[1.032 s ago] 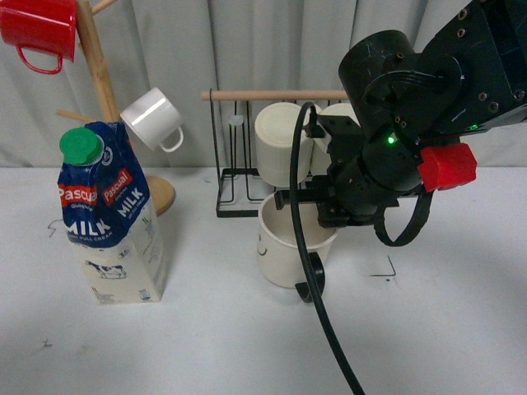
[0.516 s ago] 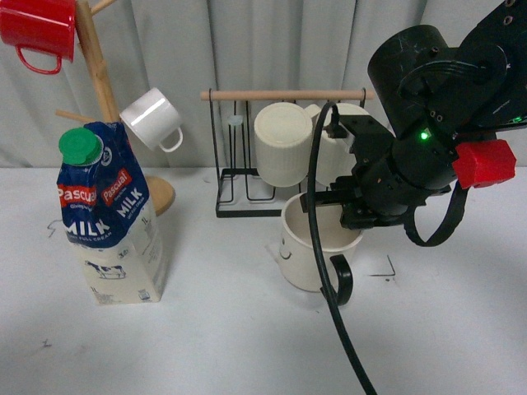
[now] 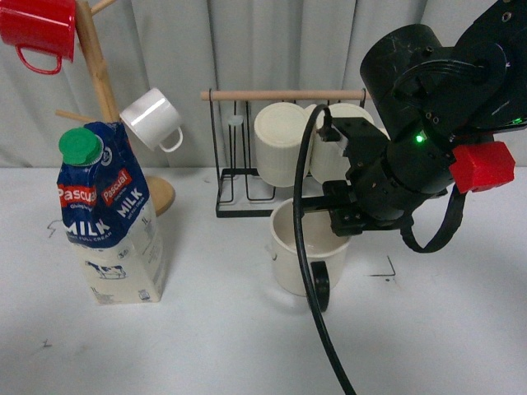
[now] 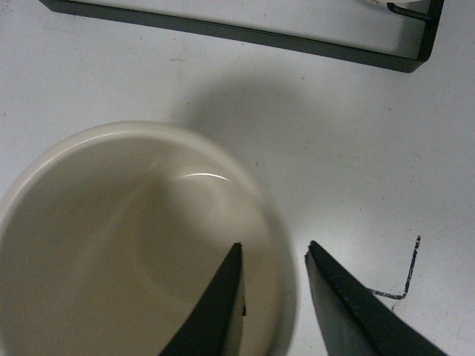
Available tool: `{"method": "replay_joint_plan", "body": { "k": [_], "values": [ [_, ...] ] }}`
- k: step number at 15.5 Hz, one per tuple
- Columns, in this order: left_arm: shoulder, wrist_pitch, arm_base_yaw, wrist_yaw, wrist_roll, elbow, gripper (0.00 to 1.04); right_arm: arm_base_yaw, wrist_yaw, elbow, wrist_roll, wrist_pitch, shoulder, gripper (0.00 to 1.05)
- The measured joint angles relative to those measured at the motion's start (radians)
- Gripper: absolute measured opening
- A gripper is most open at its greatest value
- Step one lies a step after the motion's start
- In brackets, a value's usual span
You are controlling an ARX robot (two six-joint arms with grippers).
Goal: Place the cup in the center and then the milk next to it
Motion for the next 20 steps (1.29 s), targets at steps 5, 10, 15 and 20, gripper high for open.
{"method": "replay_joint_plan", "body": {
  "k": [5, 10, 15, 20],
  "values": [
    [0.0, 0.0, 0.0, 0.0, 0.0, 0.0, 0.98, 0.004, -0.027, -0.019, 0.013, 0.024, -0.055, 0.8],
    [0.0, 0.0, 0.0, 0.0, 0.0, 0.0, 0.98, -0.022, -0.251, -0.245, 0.091, 0.294, -0.379, 0.98],
    [0.0, 0.0, 0.0, -0.002, 0.0, 0.0, 0.98, -0.159, 0.225, -0.822, -0.027, 0.903, -0.921, 0.58],
    [0.0, 0.0, 0.0, 0.0, 0.0, 0.0, 0.98, -0.23, 0.17, -1.125, -0.072, 0.963, -1.133, 0.02]
  ]
}}
